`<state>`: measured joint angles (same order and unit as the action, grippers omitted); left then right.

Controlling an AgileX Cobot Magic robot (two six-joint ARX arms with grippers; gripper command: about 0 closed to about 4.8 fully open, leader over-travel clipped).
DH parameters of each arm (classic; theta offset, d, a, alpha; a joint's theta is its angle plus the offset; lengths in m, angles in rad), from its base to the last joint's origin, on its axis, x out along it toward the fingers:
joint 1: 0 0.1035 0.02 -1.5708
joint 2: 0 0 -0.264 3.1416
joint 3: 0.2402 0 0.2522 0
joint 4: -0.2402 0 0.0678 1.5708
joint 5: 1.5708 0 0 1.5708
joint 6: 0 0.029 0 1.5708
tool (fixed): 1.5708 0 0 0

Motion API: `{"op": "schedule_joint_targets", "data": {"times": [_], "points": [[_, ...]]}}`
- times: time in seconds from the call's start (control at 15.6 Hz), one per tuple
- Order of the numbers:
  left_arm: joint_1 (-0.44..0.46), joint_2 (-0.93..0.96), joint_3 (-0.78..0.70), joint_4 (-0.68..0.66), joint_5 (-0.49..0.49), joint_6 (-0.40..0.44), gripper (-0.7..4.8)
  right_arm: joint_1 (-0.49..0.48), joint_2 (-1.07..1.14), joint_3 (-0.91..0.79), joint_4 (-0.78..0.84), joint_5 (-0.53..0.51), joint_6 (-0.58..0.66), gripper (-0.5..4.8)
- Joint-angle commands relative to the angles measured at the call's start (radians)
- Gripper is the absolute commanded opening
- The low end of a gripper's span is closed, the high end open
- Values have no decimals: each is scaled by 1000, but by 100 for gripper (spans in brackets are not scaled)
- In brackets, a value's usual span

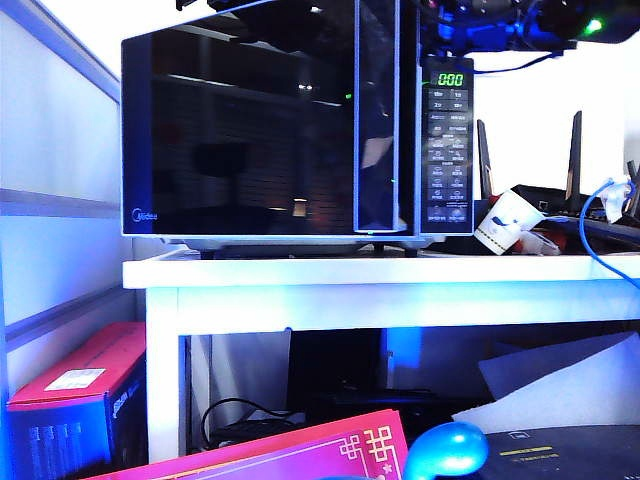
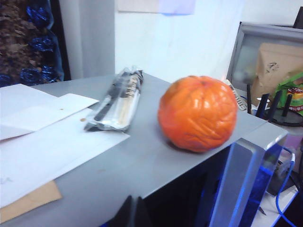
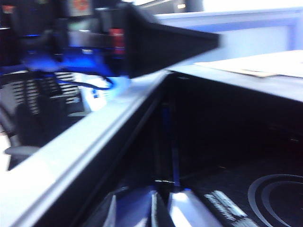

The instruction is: Open the microwave door, place the orange inside the microwave, then close the microwave door.

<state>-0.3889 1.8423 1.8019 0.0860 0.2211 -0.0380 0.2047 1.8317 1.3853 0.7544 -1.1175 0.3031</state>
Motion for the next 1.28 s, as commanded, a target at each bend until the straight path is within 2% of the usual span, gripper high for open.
{"op": "schedule_joint_targets", "data": {"times": [0.06, 0.71, 1.28], "points": [[-2, -7, 3, 4, 4, 0, -4, 33, -6, 4, 13, 16, 12, 106], [-2, -29, 5, -26, 4, 0, -4, 99, -42, 5, 2, 11, 40, 106], [-2, -56, 4, -107, 31, 1, -4, 221, -42, 6, -25, 11, 41, 106]]}}
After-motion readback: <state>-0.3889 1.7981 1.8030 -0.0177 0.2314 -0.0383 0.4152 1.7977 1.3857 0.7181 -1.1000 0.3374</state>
